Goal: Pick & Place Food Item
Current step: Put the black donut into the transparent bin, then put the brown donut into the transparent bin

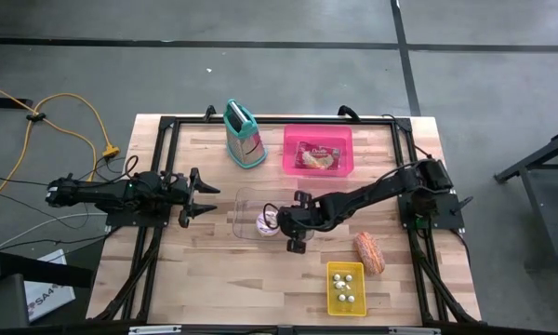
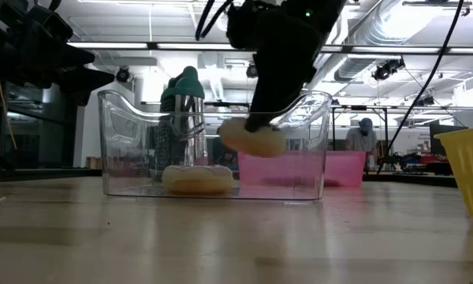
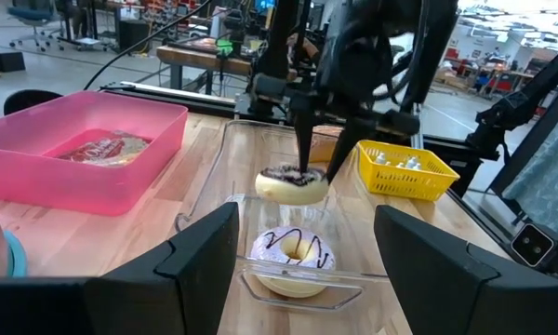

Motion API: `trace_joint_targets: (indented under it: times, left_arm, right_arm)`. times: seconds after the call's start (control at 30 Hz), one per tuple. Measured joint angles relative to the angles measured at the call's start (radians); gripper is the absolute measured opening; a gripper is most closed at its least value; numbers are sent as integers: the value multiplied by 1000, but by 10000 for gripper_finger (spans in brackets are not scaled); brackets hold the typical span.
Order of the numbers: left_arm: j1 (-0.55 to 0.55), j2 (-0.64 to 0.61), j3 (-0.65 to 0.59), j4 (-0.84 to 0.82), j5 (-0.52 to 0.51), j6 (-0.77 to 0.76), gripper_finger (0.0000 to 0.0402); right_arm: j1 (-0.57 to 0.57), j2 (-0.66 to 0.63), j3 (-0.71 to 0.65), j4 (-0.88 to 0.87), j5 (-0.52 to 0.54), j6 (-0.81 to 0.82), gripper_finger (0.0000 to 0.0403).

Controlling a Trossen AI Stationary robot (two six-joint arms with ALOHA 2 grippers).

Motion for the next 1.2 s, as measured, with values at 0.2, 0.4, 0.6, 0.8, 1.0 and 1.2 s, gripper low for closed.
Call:
trace_joint_targets:
  times: [0.2,0.4,0.6,0.8,1.0,1.2]
  left_arm:
    - [0,0,0,0,0,0,246]
    - [0,0,0,1,0,0,246]
    - [0,0,0,2,0,0,246]
    - [0,0,0,2,0,0,246]
    - [0,0,0,2,0,0,246]
    - [0,0,0,2,0,0,246]
  right_arm:
    - [0,41,0,-16,3,10,116]
    - [-1,54,0,-60,5,34,116]
    - [-2,54,0,-66,25,33,116]
    - [-3,54,0,-71,27,11,131]
    - [-3,54,0,-70,27,4,159]
    - [-8,54,0,-70,27,3,164]
